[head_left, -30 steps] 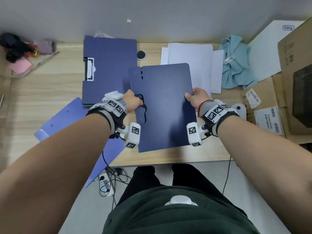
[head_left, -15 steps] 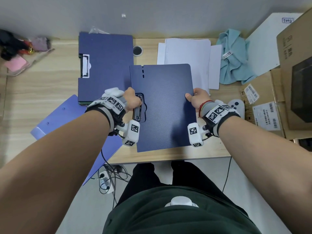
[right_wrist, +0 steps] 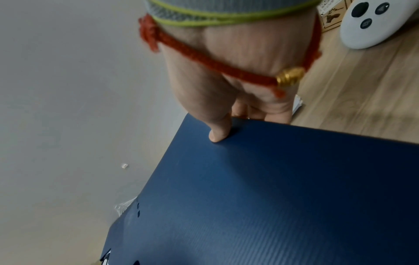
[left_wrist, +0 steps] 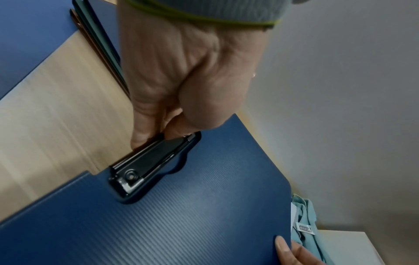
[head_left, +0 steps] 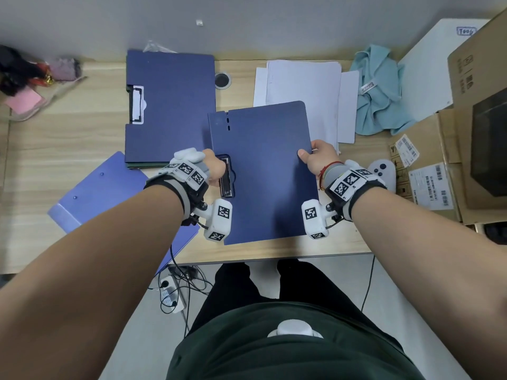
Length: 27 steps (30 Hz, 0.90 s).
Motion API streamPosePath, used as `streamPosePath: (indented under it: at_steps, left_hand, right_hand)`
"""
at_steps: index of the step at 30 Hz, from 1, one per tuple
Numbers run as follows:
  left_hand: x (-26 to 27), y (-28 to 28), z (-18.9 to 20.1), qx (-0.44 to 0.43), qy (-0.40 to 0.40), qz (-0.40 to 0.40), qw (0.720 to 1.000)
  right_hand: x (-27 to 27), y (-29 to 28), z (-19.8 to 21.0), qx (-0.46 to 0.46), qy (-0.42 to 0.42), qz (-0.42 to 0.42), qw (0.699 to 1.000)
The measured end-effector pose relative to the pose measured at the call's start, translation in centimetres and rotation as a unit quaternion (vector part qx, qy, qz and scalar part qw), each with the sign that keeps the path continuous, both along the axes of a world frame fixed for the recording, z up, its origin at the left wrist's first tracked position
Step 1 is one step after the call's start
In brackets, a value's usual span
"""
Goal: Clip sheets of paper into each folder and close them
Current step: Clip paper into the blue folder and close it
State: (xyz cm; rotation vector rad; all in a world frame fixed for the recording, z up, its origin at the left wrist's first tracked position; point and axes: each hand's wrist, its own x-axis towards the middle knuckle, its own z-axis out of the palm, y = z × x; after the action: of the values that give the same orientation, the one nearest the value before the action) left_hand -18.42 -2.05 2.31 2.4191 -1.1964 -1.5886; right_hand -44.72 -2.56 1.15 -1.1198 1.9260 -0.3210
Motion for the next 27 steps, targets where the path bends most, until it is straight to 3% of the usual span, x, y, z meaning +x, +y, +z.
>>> streamPosePath:
  at_steps: [6,12,18,22,27]
  left_hand:
    - [0.3,0.3,-1.6,0.0,-0.02,-0.047,0.999]
    - [-1.0,1.0,-3.1,0.018,0.012,-0.069,0.997]
    - [-1.3,1.2,-3.6,0.073,0.001,-0.083,0.994]
    - [-1.0,0.2,-1.3,0.047,-0.038,-0.109,0.992]
    - [-2.0,-2.5,4.6,-0.069,0.044,-0.054,0.995]
  right_hand:
    - [-0.5,0.8,-0.8,0.023,-0.002,0.001,1.0]
    - [-1.4,2.0,-1.7,0.041,-0.003,0.009,0.999]
    - [-3.0,2.5,-2.3,0.068,-0.014,-0.06,0.996]
    - [-3.3,0.0,0.6,0.098,-0.101,-0.116,0.983]
    - [0.0,-2.2,7.1,0.118,-0.28,-0.032,0.952]
